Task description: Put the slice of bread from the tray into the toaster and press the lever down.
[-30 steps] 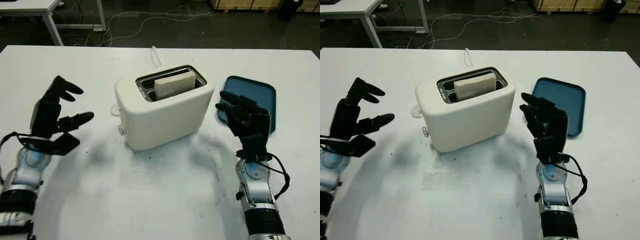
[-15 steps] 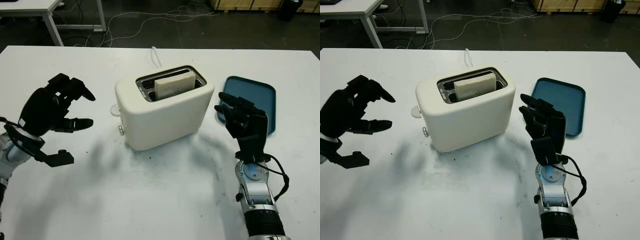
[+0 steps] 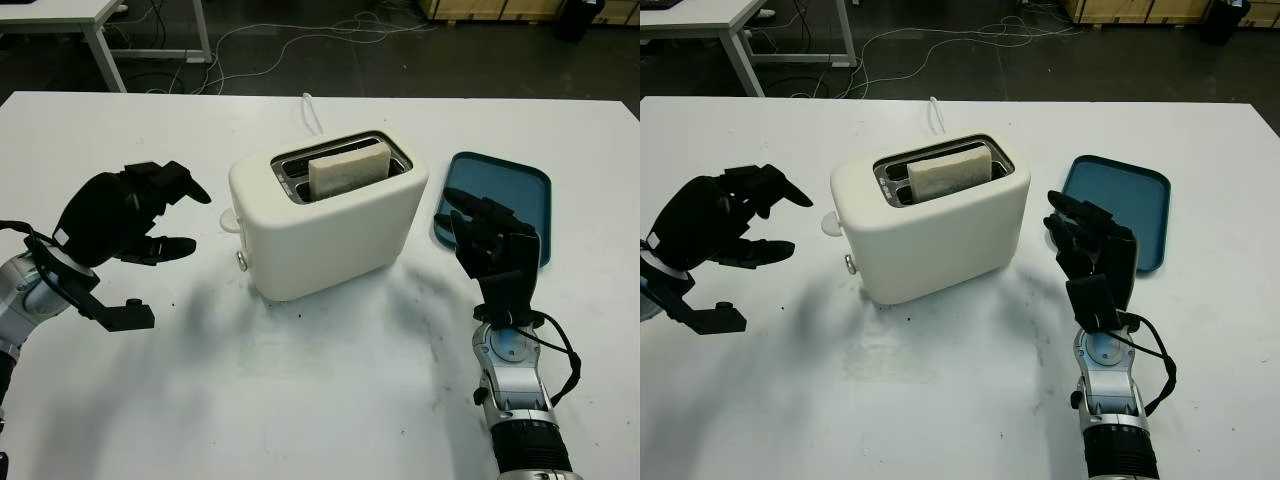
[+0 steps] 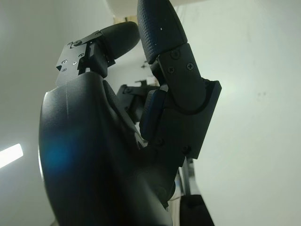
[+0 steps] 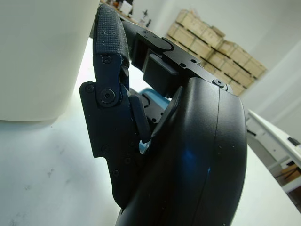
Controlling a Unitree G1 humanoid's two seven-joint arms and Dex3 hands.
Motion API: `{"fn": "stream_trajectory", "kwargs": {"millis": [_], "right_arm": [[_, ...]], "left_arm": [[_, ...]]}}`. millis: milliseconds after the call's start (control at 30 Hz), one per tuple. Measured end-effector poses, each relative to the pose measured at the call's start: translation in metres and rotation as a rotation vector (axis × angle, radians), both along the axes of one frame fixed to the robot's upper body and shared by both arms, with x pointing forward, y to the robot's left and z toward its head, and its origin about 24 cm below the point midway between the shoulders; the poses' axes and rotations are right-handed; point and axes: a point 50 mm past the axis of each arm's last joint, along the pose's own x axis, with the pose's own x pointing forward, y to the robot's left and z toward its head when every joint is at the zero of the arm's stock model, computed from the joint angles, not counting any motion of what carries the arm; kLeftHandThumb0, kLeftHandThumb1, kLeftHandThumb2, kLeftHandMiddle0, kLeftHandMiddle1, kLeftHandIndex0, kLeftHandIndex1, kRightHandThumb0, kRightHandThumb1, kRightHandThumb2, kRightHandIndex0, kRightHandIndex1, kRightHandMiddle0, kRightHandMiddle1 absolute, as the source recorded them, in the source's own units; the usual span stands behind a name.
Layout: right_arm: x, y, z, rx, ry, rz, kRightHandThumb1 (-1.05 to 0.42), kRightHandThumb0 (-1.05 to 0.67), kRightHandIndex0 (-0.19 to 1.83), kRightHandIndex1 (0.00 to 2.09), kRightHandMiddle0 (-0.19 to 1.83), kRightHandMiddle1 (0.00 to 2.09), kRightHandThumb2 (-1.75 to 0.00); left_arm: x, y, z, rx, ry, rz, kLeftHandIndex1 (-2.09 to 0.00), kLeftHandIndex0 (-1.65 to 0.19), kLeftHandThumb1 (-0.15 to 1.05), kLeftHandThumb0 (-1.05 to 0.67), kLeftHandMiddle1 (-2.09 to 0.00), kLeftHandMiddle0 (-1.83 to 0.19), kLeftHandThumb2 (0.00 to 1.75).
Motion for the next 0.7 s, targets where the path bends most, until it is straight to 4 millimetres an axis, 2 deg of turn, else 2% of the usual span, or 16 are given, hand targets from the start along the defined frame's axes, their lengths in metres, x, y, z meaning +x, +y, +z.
{"fn": "stream_trajectory", "kwargs": {"millis": [333,567,700], "right_arm": [[0.0,0.0,0.0,0.004,-0.001,-0.004,-0.92,-0.76,1.08,0.16,1.02,0.0,-0.27],[0.0,-0.001,0.0,0.009,-0.003,-0.011,-0.92,-0.76,1.07,0.15,1.01,0.0,-0.27],[0.0,-0.001,0.0,0.011,-0.005,-0.021,-0.92,-0.76,1.07,0.14,1.0,0.0,-0.27]], "left_arm": [[-0.003,-0.008,-0.015,-0.089,0.022,-0.006,-1.05,0.0,0.92,-0.81,-1.75,-1.06,0.9],[-0.005,-0.008,-0.018,-0.135,0.029,-0.01,-1.11,0.0,0.92,-0.81,-1.75,-1.1,0.88],[-0.007,-0.009,-0.017,-0.136,0.025,-0.027,-1.17,0.0,0.92,-0.81,-1.75,-1.05,0.88]]}}
